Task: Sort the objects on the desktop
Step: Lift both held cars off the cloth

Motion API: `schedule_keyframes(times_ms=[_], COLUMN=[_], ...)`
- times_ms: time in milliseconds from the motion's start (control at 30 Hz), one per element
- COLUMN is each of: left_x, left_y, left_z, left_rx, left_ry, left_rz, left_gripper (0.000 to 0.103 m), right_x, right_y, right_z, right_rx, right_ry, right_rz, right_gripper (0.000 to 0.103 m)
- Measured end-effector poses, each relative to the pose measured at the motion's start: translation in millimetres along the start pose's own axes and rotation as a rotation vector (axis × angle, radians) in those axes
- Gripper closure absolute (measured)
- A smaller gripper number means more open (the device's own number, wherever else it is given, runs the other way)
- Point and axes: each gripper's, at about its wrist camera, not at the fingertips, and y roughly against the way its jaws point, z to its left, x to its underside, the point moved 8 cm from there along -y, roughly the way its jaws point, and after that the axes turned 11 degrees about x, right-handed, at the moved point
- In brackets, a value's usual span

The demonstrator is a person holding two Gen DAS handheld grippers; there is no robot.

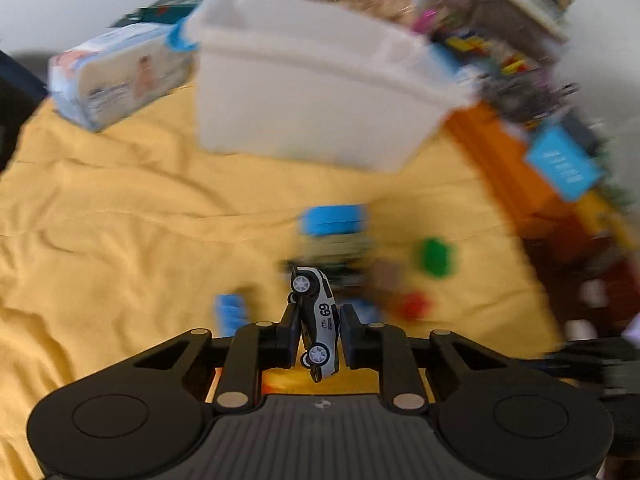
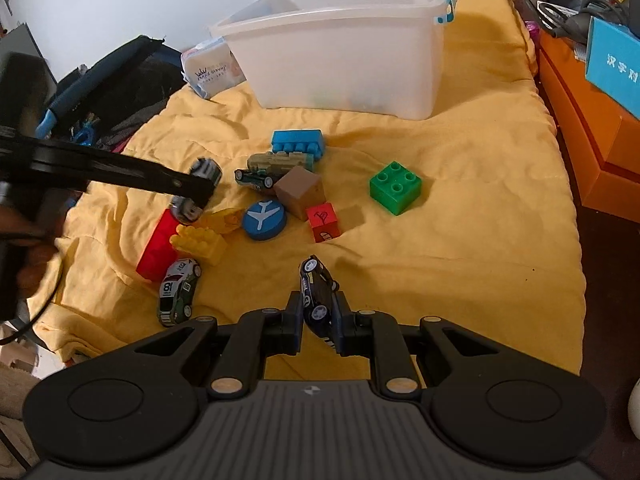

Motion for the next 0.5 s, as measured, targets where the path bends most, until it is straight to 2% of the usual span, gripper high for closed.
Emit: schedule_keyframes(times_ms=[133,200,267,367,500], left_x=[16,29,42,52,50], left_y=[-5,-19,-32,-39,-31], left_z=[-41,-46,-42,-32,-25], left_rx=[0.138,0.153,0.144,0.089,0.036], left_ry=[0.002,0.013,0.031,0.026,0.019], left_rz=[0.042,0.083,0.113,0.132,0.092], left_gripper=[0.079,0.079,0.079,0.078,0.064], right_x=[1,2,5,4,0], right_y=[1,-4,-9,-11,-9], right_z=[-8,-15,-22,-25,-31], right_rx=[-0.053,-0.079,-0.089,-0.097,-0.069], right_ry=[-0.067,-0.116,-0.152,-0.152,-0.139], right_rz=[0.025,0.054,0.081,0.079,0.068], right_gripper=[0.086,0.086,0.086,0.086,0.083])
